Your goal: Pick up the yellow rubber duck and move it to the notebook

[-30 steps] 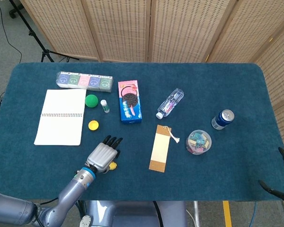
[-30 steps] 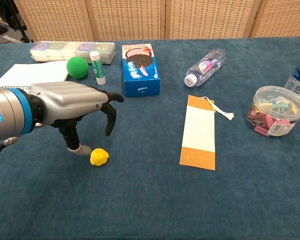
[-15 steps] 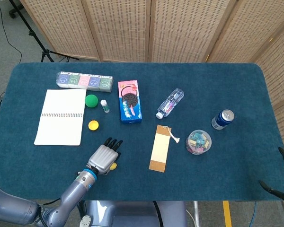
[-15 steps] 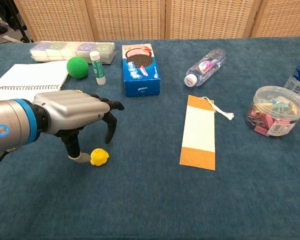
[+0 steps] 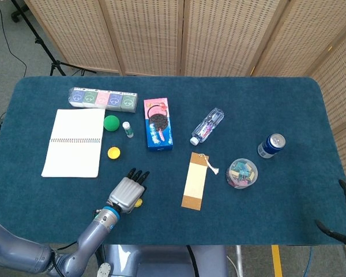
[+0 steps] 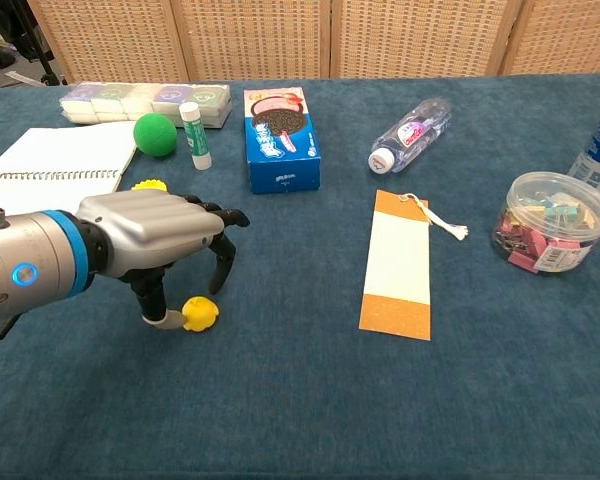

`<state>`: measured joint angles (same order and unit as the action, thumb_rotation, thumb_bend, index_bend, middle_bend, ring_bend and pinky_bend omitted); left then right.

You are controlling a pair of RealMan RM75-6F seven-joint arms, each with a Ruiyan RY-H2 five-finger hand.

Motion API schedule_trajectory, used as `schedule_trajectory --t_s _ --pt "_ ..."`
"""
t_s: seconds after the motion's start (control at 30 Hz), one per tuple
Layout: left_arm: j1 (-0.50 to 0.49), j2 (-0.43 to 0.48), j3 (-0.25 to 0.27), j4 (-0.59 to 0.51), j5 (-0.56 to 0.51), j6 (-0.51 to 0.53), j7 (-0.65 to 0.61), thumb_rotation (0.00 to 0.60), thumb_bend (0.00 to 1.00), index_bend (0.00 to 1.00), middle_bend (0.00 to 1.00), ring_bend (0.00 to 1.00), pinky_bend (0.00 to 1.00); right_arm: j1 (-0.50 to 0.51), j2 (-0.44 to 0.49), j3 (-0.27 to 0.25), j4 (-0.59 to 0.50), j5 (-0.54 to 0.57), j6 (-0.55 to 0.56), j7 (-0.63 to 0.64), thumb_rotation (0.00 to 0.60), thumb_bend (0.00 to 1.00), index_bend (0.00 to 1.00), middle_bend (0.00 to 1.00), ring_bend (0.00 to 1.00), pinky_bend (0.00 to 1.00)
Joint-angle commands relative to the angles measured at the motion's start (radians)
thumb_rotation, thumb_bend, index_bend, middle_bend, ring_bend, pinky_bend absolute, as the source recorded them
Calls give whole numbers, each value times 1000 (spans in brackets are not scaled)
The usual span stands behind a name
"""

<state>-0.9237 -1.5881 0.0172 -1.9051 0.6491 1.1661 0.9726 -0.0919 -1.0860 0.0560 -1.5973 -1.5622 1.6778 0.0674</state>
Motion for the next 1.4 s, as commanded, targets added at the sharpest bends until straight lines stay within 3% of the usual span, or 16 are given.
schedule_trajectory --t_s 0.03,1.07,1.4 --pt "-2 -5 0 4 1 -1 -2 600 262 485 0 0 0 0 0 0 0 0 0 0 600 0 31 0 0 0" --pt "2 -9 10 12 14 19 3 600 287 605 0 0 0 -1 -1 1 1 0 2 0 600 0 31 0 0 0" --pt "11 99 -38 2 17 18 -62 600 287 608 0 0 0 0 -1 0 -2 -1 -2 -8 600 0 31 0 0 0"
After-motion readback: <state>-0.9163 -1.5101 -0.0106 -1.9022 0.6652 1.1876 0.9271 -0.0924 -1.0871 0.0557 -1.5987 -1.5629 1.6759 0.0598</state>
